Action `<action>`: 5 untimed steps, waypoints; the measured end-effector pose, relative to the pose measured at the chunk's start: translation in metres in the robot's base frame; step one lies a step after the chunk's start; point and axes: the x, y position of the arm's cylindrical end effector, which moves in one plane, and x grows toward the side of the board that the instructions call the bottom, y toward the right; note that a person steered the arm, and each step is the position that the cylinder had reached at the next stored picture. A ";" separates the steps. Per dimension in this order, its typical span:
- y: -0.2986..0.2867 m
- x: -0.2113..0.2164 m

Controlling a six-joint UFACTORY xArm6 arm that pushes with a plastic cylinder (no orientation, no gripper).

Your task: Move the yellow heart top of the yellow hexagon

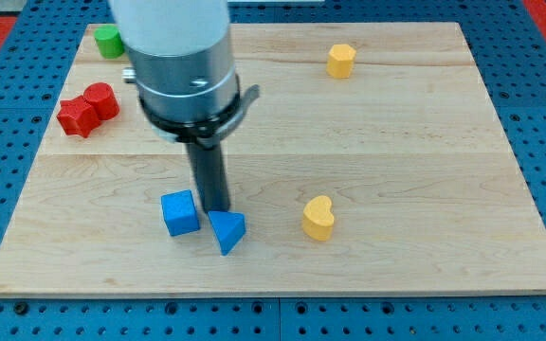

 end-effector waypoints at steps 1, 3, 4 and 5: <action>0.035 -0.014; 0.068 0.043; 0.084 0.053; 0.118 0.040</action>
